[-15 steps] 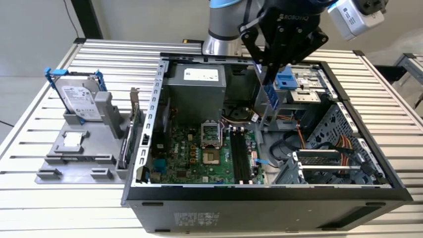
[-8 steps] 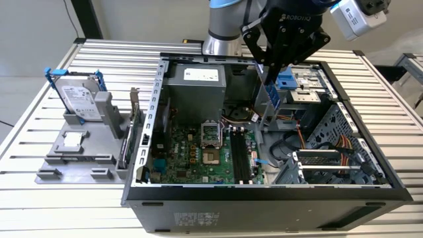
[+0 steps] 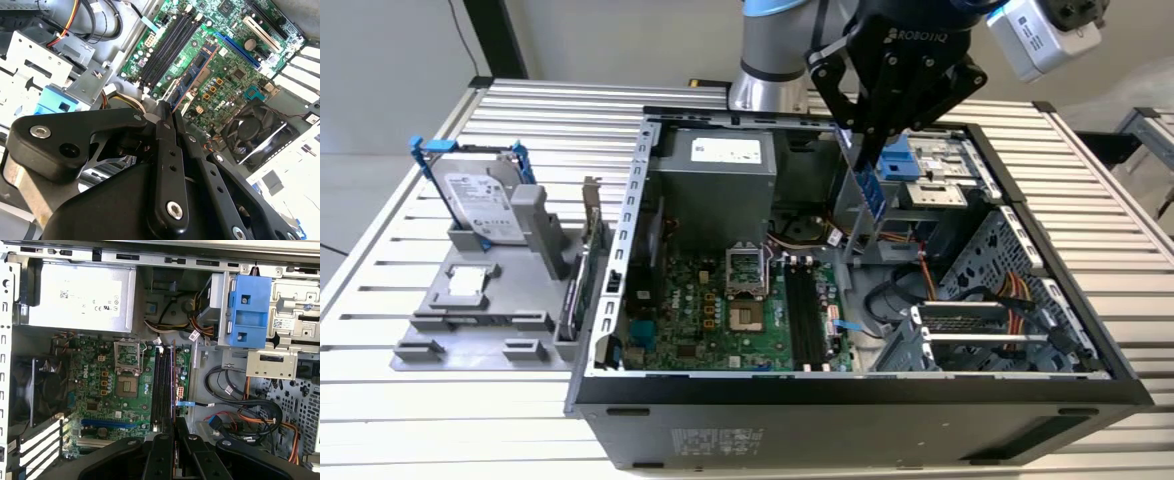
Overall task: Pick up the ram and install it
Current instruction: 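Insert the ram into the slot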
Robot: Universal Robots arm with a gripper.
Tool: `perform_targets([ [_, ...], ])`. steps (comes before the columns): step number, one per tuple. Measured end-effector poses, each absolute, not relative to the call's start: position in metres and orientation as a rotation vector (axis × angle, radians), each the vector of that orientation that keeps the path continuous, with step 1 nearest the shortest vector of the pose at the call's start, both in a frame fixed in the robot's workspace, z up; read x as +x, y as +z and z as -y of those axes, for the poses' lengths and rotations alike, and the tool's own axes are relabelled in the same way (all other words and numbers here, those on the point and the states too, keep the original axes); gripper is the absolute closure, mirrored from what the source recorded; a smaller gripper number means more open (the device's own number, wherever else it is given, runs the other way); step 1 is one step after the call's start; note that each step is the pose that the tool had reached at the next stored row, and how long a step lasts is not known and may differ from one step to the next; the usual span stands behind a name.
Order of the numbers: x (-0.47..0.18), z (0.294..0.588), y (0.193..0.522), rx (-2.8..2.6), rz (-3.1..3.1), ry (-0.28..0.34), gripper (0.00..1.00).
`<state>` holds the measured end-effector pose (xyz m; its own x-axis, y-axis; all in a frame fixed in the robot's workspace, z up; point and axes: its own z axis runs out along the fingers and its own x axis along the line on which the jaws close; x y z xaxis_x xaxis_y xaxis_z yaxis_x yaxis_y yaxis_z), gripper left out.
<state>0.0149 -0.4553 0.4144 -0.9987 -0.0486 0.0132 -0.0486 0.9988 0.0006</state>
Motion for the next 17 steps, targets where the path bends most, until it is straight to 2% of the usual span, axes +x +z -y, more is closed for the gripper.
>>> perform_targets([
  [17,0.023,0.4571,0.4121,-0.014,3.128,-0.001,1.0],
])
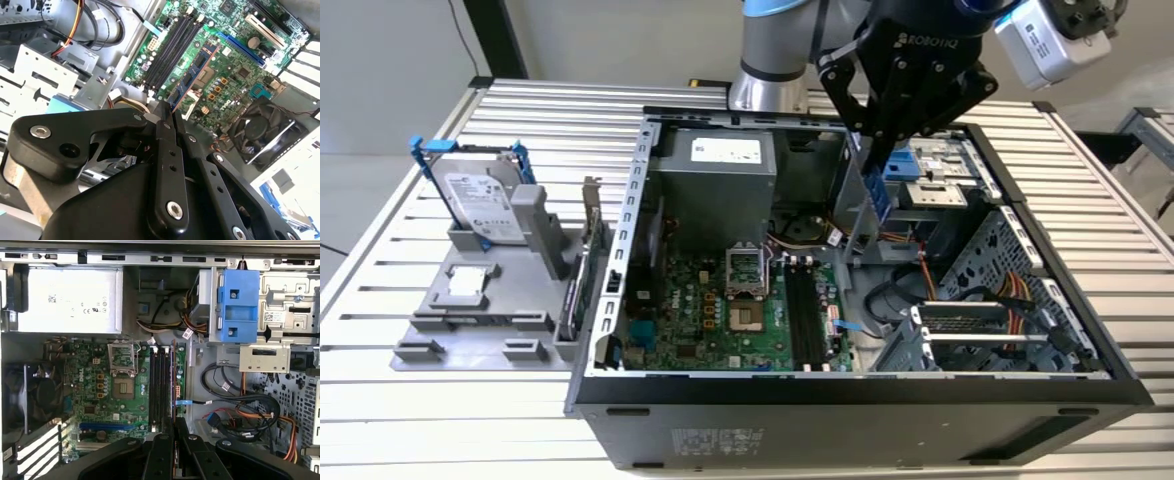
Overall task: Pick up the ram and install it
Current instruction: 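Insert the ram into the slot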
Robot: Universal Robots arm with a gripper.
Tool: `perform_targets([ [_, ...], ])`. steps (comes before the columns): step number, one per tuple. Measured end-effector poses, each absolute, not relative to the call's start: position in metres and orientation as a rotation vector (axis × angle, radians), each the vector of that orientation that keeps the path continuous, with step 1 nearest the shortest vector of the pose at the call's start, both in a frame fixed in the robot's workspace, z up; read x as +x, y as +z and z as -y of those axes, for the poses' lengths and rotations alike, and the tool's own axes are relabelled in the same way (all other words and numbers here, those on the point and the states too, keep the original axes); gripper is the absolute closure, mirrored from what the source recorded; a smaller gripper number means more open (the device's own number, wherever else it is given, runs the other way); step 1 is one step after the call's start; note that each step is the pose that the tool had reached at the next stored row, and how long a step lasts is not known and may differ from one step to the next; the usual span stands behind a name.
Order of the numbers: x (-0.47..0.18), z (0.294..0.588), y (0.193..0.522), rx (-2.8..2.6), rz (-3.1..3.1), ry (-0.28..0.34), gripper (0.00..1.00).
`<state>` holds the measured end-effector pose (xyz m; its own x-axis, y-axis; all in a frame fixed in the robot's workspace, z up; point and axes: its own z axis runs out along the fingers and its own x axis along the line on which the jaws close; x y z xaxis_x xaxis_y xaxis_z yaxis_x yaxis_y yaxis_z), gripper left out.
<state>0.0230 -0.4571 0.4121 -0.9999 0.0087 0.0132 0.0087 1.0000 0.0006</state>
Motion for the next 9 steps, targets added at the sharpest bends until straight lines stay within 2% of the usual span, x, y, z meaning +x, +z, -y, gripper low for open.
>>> perform_targets([
  [9,0.0265,0.4578,0.4113,-0.058,3.128,-0.001,1.0],
])
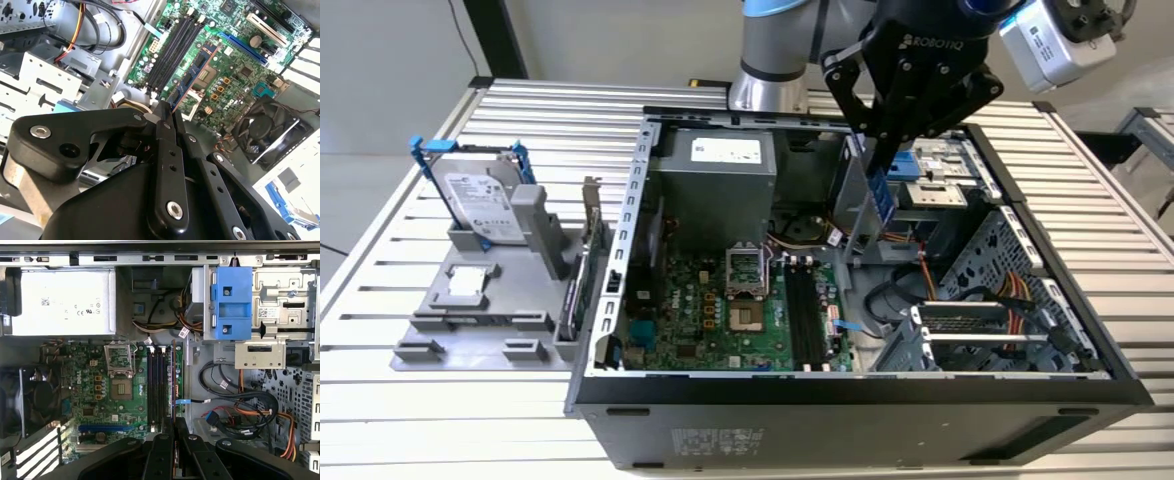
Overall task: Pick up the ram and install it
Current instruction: 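Insert the ram into the slot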
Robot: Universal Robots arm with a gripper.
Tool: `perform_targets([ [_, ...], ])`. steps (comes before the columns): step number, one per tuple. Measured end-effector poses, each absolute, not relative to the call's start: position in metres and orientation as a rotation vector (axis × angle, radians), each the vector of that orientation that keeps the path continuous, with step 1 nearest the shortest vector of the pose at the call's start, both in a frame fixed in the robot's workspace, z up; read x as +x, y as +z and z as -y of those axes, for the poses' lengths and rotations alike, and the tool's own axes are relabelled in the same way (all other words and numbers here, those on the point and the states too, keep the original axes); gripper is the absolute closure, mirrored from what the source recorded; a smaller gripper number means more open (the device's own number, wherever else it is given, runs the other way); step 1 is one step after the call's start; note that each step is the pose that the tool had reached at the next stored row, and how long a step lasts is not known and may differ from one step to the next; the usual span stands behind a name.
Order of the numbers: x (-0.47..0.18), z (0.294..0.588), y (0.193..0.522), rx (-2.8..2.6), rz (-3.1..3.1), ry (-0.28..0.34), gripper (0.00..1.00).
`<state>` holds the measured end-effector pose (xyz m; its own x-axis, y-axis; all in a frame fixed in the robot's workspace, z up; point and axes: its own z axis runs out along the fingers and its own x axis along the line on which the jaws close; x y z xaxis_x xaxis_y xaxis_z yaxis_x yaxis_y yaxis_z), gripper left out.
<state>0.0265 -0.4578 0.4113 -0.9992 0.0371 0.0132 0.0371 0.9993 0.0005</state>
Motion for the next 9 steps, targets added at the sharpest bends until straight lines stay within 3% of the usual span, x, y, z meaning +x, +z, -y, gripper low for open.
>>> perform_targets([
  [9,0.0263,0.4578,0.4096,-0.061,3.128,-0.001,1.0],
])
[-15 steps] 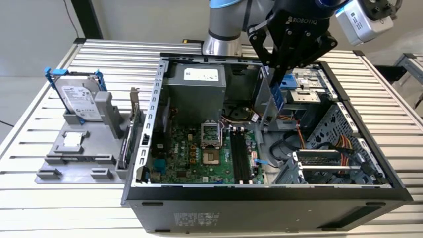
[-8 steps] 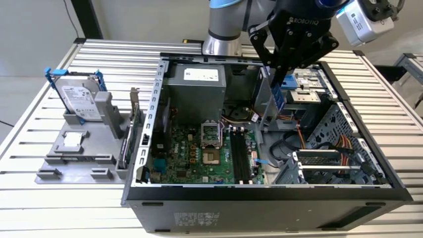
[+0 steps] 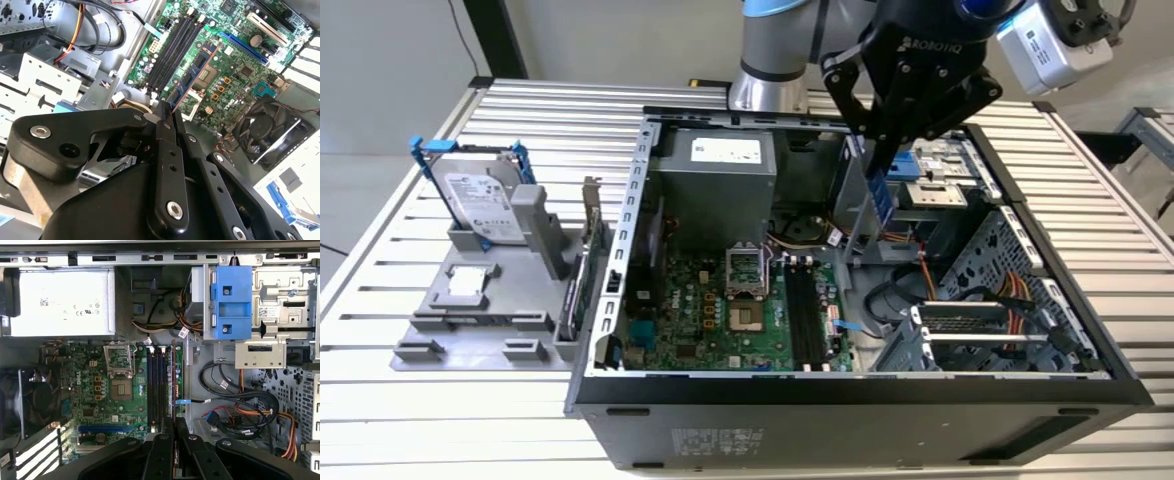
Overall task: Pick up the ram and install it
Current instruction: 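Insert the ram into the slot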
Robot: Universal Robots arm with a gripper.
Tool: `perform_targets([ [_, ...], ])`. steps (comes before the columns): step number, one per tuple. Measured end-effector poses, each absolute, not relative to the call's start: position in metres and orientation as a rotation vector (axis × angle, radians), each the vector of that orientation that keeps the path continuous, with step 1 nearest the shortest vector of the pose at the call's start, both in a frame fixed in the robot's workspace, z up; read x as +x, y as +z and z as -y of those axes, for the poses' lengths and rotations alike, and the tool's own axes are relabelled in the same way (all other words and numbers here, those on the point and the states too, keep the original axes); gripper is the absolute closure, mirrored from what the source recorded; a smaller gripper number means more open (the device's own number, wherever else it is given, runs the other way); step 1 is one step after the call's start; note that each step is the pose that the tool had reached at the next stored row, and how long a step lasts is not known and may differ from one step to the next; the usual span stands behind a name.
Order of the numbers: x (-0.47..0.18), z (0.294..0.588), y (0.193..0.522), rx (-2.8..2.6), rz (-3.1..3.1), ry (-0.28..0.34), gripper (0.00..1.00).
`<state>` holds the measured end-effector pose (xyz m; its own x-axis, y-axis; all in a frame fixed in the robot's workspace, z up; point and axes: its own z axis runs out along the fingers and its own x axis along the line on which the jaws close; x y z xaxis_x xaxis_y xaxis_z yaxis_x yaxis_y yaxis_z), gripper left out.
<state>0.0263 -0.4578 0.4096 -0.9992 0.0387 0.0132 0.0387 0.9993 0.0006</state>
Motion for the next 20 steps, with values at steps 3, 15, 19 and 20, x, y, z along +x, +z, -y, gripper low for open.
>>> perform_targets([
  [3,0.0263,0.4578,0.409,-0.06,3.128,-0.001,1.0],
  [15,0.0262,0.4578,0.4068,-0.061,3.128,-0.001,1.0],
  [19,0.0262,0.4577,0.4044,-0.061,3.128,-0.001,1.0],
  [20,0.0262,0.4578,0.4027,-0.061,3.128,-0.001,1.0],
])
